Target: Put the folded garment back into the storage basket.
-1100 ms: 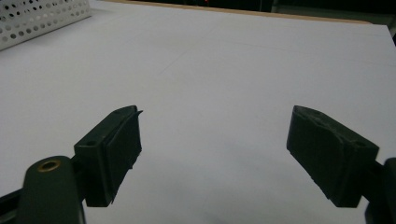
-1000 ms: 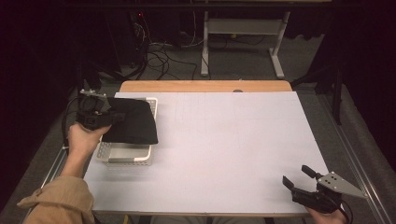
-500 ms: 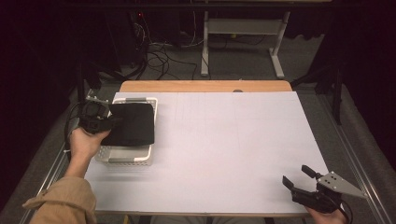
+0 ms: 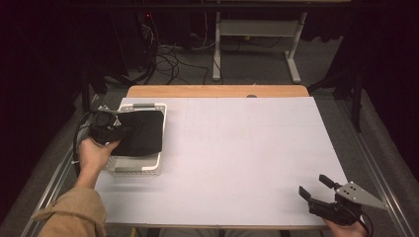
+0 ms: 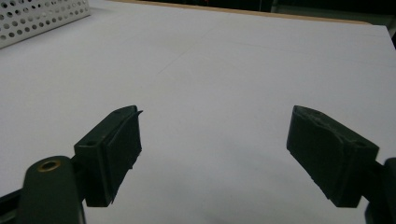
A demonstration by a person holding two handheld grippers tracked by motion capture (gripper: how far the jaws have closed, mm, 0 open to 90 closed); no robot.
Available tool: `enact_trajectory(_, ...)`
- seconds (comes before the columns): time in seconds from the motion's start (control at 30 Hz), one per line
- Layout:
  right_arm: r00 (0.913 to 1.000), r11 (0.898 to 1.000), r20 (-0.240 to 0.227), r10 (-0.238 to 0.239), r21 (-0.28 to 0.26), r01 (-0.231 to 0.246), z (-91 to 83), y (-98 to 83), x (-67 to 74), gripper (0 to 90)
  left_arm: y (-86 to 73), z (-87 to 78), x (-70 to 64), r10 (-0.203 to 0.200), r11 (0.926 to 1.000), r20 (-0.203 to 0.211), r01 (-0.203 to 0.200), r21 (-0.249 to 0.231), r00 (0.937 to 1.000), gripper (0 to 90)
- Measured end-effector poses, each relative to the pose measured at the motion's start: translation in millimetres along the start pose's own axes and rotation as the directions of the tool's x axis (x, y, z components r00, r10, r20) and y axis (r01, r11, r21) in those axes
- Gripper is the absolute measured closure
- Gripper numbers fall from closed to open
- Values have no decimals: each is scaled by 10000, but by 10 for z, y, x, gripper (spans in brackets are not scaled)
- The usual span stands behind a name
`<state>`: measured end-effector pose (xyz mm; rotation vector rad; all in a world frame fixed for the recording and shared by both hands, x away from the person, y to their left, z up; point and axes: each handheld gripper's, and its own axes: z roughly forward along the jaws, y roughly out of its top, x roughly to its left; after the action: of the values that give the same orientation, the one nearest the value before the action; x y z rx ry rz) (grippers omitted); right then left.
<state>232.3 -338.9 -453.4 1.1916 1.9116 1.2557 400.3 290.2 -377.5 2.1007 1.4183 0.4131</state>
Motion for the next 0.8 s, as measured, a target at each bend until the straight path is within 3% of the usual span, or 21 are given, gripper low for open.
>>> enact_trajectory(0.57,10000,10000,-16,-91,8,91,3,2,11,184,-53,189,-41,8,9997,39,-9,251,10000,711)
enact_trajectory(0.8,9999,9999,-54,-99,14,100,1,2,11,184,-44,233,-56,-34,9987,-165,42,502,9999,709)
